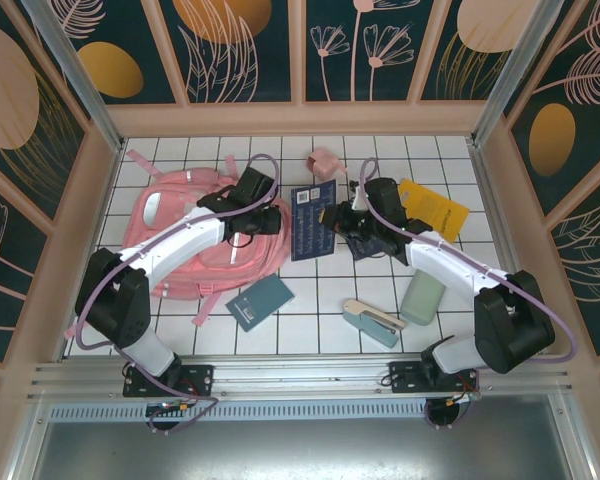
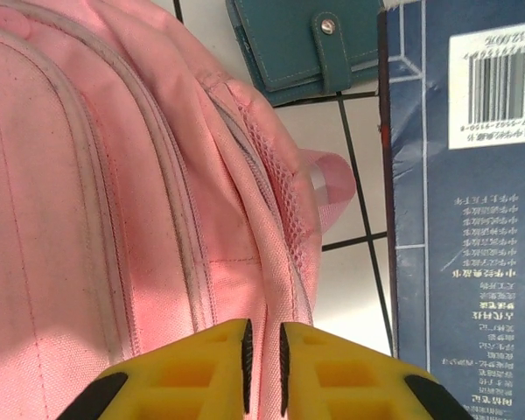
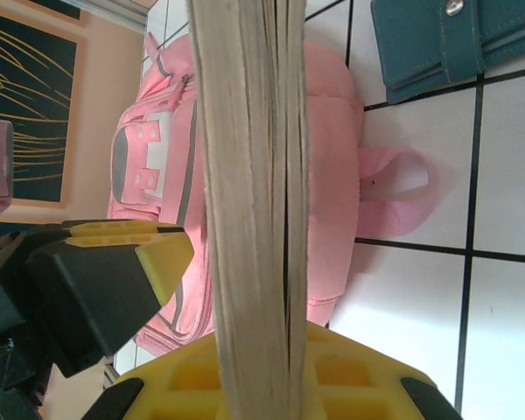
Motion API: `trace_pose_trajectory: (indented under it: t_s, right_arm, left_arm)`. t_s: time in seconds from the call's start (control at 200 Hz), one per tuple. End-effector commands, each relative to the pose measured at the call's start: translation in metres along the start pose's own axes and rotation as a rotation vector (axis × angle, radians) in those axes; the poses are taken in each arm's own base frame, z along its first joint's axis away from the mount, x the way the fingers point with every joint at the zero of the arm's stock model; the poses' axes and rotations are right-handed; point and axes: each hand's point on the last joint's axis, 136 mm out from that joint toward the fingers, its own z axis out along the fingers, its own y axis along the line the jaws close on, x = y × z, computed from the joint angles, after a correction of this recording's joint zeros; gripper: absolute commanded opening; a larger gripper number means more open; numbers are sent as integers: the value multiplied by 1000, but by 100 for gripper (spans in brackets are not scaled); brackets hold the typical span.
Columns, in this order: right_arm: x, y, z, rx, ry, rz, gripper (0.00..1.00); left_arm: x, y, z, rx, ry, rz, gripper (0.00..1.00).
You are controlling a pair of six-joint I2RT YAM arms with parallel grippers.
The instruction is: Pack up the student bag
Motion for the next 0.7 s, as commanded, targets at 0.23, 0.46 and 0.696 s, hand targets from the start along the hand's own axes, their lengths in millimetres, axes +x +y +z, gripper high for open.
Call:
trace_pose_trajectory:
  t_s: [0.23, 0.46, 0.696]
  right_arm:
    - [-8, 2, -11, 15, -62, -26, 0]
    - [-10, -8, -18, 16, -75, -1, 0]
    - [-7, -15, -17, 16, -68, 10, 0]
  left_arm:
    - [3, 4, 19, -30, 35, -16, 39]
    - [14, 9, 39, -109, 94, 25, 40]
    - [2, -1, 29, -99, 58, 30, 42]
